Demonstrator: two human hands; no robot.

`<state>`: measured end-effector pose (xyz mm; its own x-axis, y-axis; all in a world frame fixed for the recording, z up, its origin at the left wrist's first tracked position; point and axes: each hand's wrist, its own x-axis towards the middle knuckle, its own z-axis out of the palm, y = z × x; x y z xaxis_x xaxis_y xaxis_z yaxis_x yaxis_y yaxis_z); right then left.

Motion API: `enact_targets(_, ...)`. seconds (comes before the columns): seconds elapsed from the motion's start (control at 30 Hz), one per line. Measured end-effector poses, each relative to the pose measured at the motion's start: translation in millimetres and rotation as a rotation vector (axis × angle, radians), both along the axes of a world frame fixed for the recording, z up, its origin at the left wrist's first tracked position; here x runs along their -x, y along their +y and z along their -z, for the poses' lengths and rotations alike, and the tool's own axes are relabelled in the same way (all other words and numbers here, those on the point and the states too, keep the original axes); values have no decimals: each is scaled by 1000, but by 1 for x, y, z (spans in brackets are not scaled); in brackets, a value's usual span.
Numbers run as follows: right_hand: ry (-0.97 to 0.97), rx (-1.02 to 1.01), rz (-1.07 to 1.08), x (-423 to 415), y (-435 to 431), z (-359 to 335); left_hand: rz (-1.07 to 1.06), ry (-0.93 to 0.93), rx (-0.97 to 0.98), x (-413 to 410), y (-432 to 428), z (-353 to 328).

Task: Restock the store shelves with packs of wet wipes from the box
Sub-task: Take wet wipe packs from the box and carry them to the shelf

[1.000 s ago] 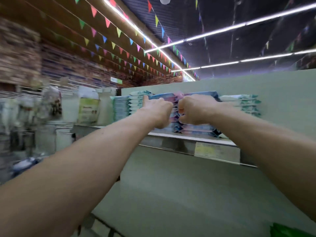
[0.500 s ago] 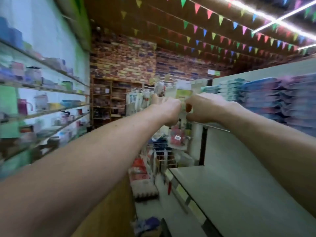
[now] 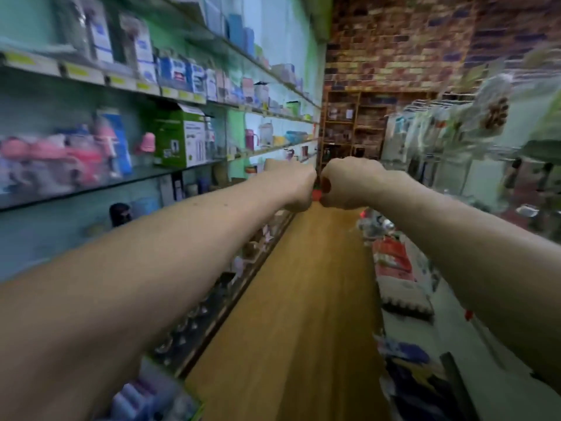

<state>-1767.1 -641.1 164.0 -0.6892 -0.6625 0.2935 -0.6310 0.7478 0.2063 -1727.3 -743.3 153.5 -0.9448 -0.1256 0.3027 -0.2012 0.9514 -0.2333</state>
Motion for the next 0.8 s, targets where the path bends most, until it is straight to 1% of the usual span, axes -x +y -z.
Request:
enact_targets(0.1, -75, -15, -117, -25, -55, 24, -106, -76, -44, -35, -53, 24)
enact_targets(0.23, -122, -88, -206, -56, -129, 54, -224, -166, -125, -84, -119, 51)
enact_targets(0.47, -248, -191, -300, -122, -241, 112, -359, -226, -219, -157, -225, 114)
enact_targets(0.63, -337, -269, -370, -153, -304, 162, -424, -306, -279, -189, -283, 163)
enact_targets(0.8, -418, -331, -430, -168, -344, 207, -470, -349, -378, -213, -321, 205)
